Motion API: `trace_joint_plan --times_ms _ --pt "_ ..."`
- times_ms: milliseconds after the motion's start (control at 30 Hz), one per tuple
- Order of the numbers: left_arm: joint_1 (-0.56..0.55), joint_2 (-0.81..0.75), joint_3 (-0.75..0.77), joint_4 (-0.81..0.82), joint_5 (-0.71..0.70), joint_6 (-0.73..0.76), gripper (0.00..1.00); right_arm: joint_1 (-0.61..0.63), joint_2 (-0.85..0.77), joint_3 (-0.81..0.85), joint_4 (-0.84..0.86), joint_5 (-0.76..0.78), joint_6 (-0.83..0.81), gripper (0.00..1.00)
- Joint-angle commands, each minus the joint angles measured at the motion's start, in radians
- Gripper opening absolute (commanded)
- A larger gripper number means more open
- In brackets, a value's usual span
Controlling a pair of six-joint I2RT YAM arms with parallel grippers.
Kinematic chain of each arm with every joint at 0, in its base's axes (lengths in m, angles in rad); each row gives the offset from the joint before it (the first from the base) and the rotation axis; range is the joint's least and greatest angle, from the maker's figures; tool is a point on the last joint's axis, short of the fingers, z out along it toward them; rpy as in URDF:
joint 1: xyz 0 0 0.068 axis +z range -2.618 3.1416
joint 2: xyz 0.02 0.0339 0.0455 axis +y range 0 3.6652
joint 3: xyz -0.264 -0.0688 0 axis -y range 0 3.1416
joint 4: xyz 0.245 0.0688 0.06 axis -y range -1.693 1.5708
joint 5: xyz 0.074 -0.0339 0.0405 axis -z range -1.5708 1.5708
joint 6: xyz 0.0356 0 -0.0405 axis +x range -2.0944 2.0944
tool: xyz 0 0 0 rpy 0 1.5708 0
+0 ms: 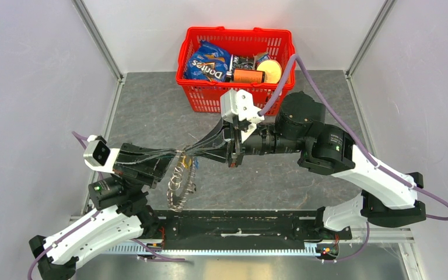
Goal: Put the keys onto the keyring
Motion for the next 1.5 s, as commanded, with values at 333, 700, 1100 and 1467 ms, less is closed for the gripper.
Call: trace_joint_plan --times_ms 333,700,1100,1467 --pt "-0.002 -0.014 0.02 0.047 -0.03 -0.016 0.02 0.001 -0.063 -0.093 0.082 0.016 0.022 0.0" --pt "-0.002 -0.007 0.028 0.045 -0.024 -0.018 0.02 0.0 -0.073 -0.111 0.099 0.018 0.033 0.0" --pt "-0.001 -0.036 0.023 -0.018 -0.031 -0.007 0.02 -0.001 -0.128 -0.186 0.103 0.085 0.032 0.0" --pt "-0.001 -0.127 0.041 -0.29 -0.026 0.05 0.02 -0.009 -0.313 -0.511 0.098 0.308 0.111 0.11"
